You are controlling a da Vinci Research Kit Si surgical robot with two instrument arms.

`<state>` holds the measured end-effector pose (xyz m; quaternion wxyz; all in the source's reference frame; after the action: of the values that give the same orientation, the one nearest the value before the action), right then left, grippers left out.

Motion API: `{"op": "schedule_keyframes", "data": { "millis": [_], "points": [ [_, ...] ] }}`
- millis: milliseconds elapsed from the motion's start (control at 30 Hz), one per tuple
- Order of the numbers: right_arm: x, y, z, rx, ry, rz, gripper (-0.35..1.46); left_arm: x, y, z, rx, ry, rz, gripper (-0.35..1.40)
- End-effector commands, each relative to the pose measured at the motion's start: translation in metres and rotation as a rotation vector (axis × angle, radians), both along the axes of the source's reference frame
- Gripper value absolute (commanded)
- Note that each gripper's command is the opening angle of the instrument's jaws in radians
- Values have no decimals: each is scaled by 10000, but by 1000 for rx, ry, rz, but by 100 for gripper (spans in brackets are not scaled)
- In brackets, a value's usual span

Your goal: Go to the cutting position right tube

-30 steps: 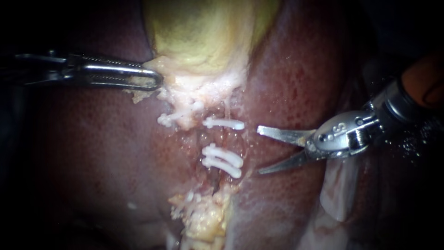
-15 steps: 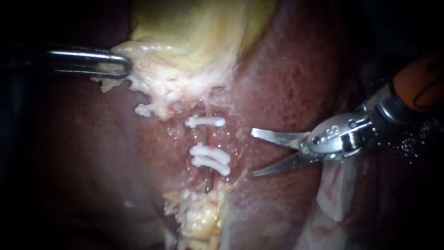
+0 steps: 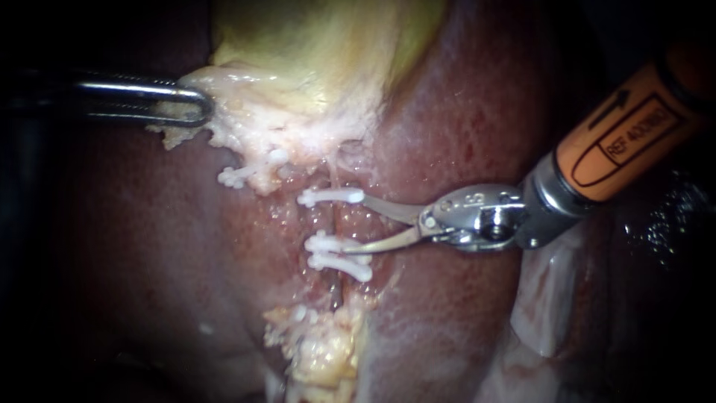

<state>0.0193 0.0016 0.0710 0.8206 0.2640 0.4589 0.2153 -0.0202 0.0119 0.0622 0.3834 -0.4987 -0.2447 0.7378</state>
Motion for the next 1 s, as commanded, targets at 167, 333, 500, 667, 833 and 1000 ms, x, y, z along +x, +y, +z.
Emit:
{"op": "schedule_keyframes", "data": {
  "millis": [167,333,500,667,833,1000],
  "points": [
    [10,1,15,49,18,1,121,0,0,0,0,0,0,-35],
    [22,4,20,86,73,-5,121,0,0,0,0,0,0,-35],
    [30,5,21,114,152,-25,119,-1,0,0,0,1,-1,-35],
    [38,5,22,121,201,-40,118,-4,0,-1,0,2,-2,-35],
    [52,-4,30,116,228,-56,118,-5,-1,-2,0,2,-3,-35],
    [71,-12,40,111,264,-62,118,-5,-1,-2,0,2,-3,-35]
  ]
}}
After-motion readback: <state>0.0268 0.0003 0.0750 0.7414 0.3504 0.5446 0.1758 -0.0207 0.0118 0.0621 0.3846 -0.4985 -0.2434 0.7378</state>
